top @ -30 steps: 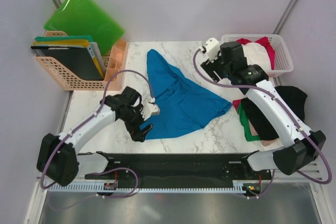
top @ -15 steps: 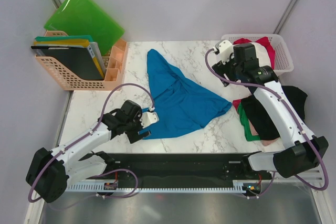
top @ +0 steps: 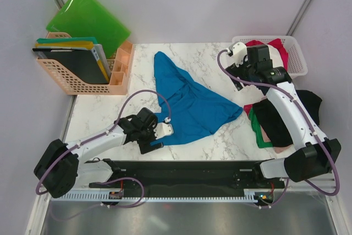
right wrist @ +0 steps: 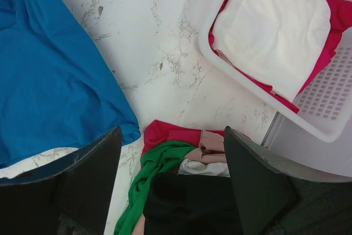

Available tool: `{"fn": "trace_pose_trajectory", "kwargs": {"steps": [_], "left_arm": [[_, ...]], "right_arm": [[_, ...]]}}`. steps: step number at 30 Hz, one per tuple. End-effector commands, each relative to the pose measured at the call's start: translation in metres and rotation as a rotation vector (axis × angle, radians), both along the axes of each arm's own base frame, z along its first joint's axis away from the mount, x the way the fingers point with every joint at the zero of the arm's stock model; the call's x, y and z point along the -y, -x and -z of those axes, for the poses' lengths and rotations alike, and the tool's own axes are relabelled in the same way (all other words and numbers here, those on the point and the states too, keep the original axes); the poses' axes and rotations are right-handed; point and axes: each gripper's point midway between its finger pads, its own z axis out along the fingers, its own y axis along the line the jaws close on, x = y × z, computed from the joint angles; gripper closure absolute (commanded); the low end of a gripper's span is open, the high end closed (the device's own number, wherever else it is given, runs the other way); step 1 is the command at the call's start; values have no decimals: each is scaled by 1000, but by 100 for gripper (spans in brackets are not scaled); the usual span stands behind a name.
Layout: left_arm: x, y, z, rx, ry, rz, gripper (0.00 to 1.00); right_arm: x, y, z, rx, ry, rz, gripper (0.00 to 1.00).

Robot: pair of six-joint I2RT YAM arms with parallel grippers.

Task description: Fold and stack the t-shirts

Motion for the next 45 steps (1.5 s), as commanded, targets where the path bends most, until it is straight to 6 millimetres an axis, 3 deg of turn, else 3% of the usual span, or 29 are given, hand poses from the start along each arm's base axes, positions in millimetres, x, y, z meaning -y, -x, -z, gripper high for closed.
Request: {"fn": "trace_pose_trajectory", "kwargs": {"steps": [1,4,5,7,10,17,20,23,25,28,35,36,38,39,41,42,45], "left_arm": [[9,3,12,-40,16,18,0],[5,9,31,-98,-28,4,0],[5,10,34,-110,-34,1,11],[6,11,39,-136,-41,-9,35],[8,9,44,-159,-58,-24,98],[13,-2,35,-119,-54,-35,98],[17,-22,5,-14,-33,-50,98],[27,-56,-55,181,28,-63,98],[30,-81,-115,353,82,-83,98],[18,-101,-172,471,70,-121,98],[5,-124,-270,666,188,-188,98],[9,-125,-297,702,248,-183,98],[7,-128,-326,758,289,-191,98],[6,-128,-365,824,342,-204,98],[5,-123,-399,855,407,-203,98],[3,-119,-431,900,459,-209,98],[-2,-113,-460,945,493,-214,98]], "right_arm": [[-2,-5,-9,22,-26,-1,18],[-2,-6,-4,15,-30,-3,18],[-3,-6,-4,13,-31,-4,18],[-4,-5,-3,11,-40,-10,18],[-5,-2,-2,7,-45,-17,18],[-2,5,8,-6,-31,-14,19],[1,9,17,-17,-22,-11,19],[0,11,25,-25,-35,-9,21],[-2,13,29,-32,-50,-9,21],[-4,13,30,-36,-68,-5,22],[-20,15,27,-49,-140,-55,23],[-23,15,28,-49,-152,-61,23],[-27,14,31,-61,-174,-59,23],[-27,13,32,-60,-176,-57,24],[-32,14,32,-61,-197,-76,24],[-35,16,35,-68,-210,-92,24],[-45,23,32,-60,-256,-135,25]]}}
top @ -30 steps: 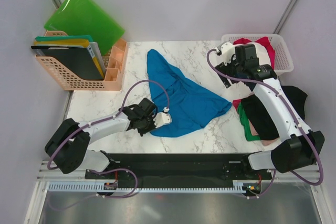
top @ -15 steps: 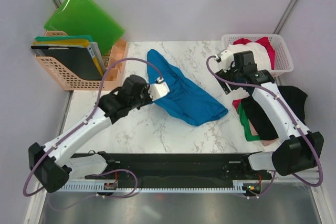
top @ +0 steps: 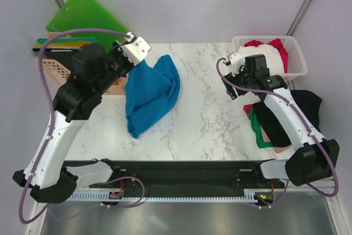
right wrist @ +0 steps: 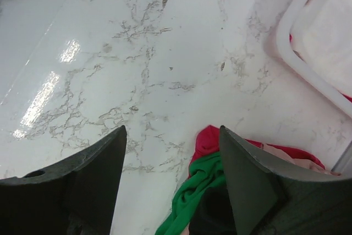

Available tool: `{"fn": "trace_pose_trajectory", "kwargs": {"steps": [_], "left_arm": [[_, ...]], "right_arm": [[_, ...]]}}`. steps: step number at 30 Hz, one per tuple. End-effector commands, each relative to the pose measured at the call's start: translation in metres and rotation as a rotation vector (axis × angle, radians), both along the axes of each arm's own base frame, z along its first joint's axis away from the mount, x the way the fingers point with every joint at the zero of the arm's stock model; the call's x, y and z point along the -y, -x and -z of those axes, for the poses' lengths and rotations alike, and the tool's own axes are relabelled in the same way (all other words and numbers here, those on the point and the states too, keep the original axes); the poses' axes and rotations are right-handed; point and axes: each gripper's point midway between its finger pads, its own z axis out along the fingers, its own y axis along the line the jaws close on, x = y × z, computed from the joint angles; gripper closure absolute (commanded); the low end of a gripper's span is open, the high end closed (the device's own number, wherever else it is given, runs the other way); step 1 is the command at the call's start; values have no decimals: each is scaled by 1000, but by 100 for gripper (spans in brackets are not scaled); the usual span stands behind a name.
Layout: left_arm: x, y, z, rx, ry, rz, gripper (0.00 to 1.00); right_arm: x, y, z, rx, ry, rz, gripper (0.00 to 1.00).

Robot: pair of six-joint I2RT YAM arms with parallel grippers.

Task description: Fold and stack the t-shirts

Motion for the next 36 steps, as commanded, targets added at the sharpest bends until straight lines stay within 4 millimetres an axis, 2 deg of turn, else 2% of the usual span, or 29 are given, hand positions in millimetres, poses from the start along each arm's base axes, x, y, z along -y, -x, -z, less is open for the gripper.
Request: {"fn": "trace_pose_trajectory", "kwargs": {"steps": [1,7,13,15,17,18,21,22,25,26,28,29,31,32,34,35,36], "left_arm": [[-8,12,-50,108,48,18,98],[-7,7,-29,58,39,22,98],[-8,6,-32,60,53,22,98],[-6,7,-27,43,62,30,98],[-3,8,-16,11,70,49,98],[-2,7,3,-36,70,48,98],[1,11,38,-107,55,65,98],[-1,11,42,-112,54,59,98],[-9,8,26,-71,65,30,98],[-10,10,6,-39,83,31,98],[-7,6,-8,-28,72,46,98],[-9,13,-40,36,102,57,98],[-11,19,-74,108,129,65,98],[-17,28,-111,185,170,65,98],[-23,37,-137,230,190,57,98],[-30,44,-162,287,209,45,98],[-33,48,-171,318,197,46,98]], "right_arm": [[-17,5,-15,45,-99,-53,25],[-41,26,-16,31,-177,-192,28],[-43,26,2,-9,-163,-193,28],[-48,29,7,-27,-174,-208,29],[-56,33,13,-52,-194,-231,29],[-60,36,19,-70,-196,-237,29],[-59,37,30,-88,-171,-232,29],[-57,36,33,-88,-157,-230,29],[-51,33,34,-76,-122,-219,29],[-51,33,34,-76,-121,-217,29],[-52,32,36,-84,-126,-217,29],[-53,31,35,-84,-130,-213,30],[-54,31,34,-84,-143,-211,29],[-55,31,34,-81,-146,-210,30],[-54,33,32,-74,-148,-209,30],[-53,34,34,-74,-142,-207,30],[-52,36,35,-72,-136,-207,30]]}}
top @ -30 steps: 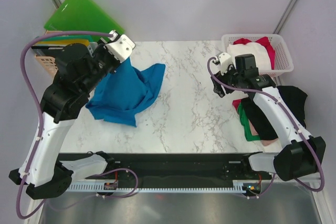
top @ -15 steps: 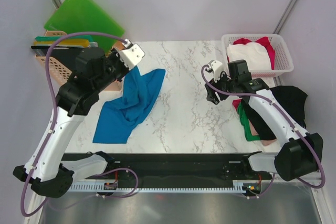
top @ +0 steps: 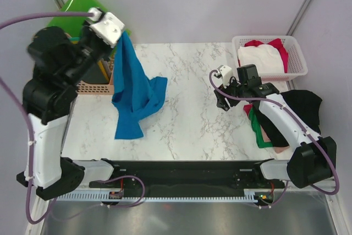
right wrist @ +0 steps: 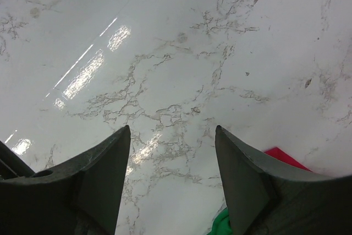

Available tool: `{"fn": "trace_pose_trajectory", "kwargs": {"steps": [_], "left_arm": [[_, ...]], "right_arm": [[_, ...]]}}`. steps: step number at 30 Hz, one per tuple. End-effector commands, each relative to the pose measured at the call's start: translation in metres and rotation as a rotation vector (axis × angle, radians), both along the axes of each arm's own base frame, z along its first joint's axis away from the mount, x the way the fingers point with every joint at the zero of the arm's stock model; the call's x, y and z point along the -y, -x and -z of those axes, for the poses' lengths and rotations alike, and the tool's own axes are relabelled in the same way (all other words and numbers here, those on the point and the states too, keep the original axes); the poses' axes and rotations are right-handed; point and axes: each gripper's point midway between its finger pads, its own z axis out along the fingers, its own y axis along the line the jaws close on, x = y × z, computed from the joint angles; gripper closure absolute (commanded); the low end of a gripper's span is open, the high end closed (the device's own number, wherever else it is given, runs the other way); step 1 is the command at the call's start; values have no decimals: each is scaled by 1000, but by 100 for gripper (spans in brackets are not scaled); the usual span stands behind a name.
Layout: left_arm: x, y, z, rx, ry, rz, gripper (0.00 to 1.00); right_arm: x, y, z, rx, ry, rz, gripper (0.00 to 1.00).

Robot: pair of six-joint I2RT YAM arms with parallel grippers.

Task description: Fold and stack the t-shirts

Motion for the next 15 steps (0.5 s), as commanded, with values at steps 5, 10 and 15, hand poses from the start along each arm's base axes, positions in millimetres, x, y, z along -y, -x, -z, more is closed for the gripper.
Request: {"fn": "trace_pose_trajectory", "kwargs": {"steps": [5,10,15], "left_arm": [[-48,47,-115,324,74,-109,98],[-48,49,-100,292,58,-104,98],[-46,44,-74,231,35,-103,98]], "right_arm": [[3,1,-2,49,1,9,30],[0,-3,-5,47,-13,12,30],[-3,-4,-14,68,-34,0,30]]}}
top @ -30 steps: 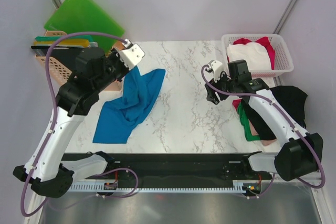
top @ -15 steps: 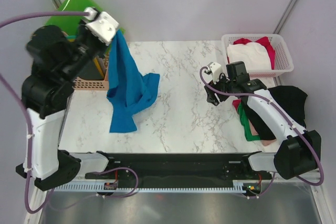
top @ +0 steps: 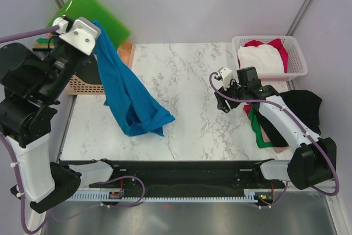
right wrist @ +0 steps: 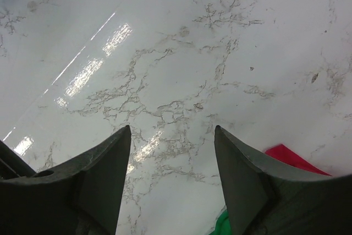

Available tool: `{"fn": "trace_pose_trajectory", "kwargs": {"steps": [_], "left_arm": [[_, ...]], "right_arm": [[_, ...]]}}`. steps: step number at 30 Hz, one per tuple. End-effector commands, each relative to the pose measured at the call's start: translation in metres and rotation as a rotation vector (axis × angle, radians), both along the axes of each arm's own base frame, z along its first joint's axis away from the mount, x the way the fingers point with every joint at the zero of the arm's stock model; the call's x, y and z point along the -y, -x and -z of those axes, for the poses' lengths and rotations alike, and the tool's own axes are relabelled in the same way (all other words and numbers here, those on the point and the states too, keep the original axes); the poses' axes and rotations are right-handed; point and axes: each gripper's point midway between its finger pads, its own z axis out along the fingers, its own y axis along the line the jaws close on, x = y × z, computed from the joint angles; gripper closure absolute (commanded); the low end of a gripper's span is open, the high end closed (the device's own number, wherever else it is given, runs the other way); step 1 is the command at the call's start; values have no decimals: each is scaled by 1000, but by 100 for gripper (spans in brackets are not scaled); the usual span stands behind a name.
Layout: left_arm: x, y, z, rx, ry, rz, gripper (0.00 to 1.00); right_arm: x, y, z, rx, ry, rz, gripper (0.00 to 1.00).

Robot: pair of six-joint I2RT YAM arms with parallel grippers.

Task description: Fold and stack the t-shirts

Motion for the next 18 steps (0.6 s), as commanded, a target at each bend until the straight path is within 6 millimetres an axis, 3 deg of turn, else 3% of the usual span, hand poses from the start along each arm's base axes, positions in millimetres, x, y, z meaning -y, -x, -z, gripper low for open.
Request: {"fn": "trace_pose_trajectory", "kwargs": {"steps": [1,4,11,13,14,16,18], "left_arm": [[-1,-8,8,-6,-36,-29,98],[-2,-11,12,-12,-51,-39,98],[4,-23,33,-68,-72,-36,98],[6,-26,37,-79,-77,-39,98],[7,-28,38,-82,-81,-39,98],[7,-30,40,-87,-82,-45,98],[7,-33,41,-93,-85,-50,98]], "right_arm": [[-8,-9,-27,86,-50,-20,31],[-24,0,-40,89,-116,-90,37],[-56,6,-21,36,-27,-207,37],[-86,16,-30,47,-22,-300,37],[-107,26,-24,25,-10,-366,36],[-129,27,-34,33,-18,-418,38],[-154,34,-21,-5,-1,-480,42]]}}
